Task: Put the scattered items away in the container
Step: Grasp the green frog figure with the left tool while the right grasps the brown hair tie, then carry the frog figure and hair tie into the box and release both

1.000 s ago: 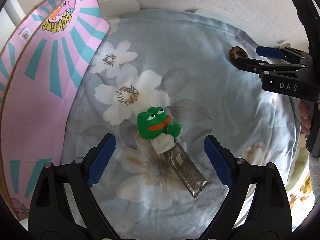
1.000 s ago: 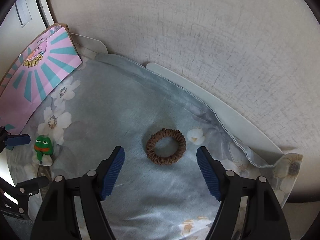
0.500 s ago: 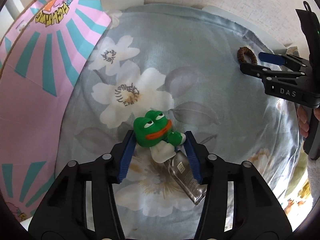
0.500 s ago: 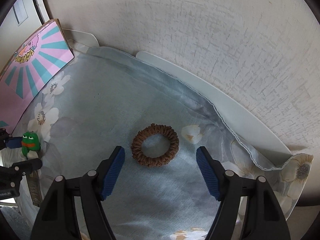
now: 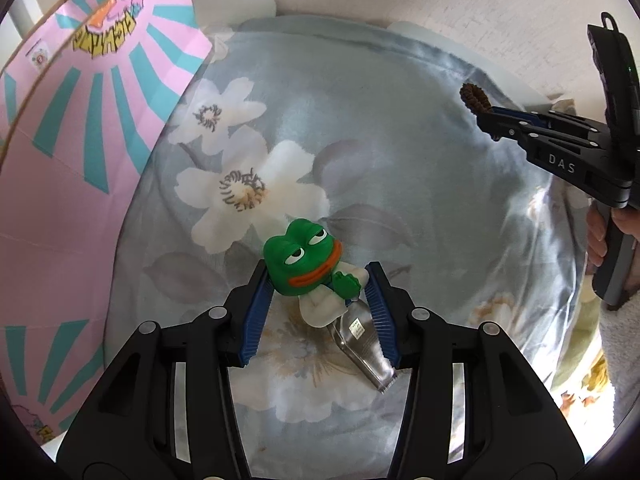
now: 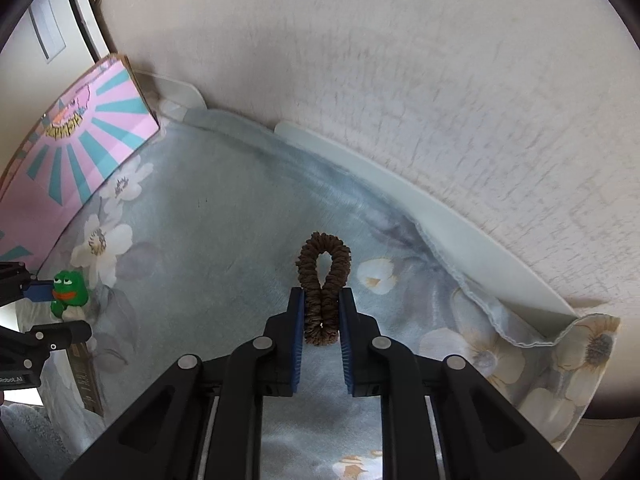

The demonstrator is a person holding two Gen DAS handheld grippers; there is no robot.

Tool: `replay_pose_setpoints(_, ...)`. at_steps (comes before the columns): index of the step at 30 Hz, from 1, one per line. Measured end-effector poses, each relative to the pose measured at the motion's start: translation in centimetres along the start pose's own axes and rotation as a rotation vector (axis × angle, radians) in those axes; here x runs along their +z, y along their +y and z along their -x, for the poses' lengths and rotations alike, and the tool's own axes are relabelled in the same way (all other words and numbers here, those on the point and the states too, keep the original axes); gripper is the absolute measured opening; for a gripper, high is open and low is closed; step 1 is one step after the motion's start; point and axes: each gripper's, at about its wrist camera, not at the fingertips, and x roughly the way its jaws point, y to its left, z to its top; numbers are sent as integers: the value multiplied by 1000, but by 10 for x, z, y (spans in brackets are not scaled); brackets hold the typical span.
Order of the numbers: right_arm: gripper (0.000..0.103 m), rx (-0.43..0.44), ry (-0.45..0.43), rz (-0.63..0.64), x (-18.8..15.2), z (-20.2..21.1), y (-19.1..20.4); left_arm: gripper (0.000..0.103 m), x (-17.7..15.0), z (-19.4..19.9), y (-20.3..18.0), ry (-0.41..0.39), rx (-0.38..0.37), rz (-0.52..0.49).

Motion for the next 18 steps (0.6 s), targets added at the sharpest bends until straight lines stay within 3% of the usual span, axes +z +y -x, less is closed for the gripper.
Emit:
replay_pose_setpoints(9,15,-4,-41,9,2,28,-7,43,-2,42,-8,-57,-64,9)
replay_pose_setpoints(18,15,0,-90,68,31,44,22,43,9,94,-1,-161,-51,17)
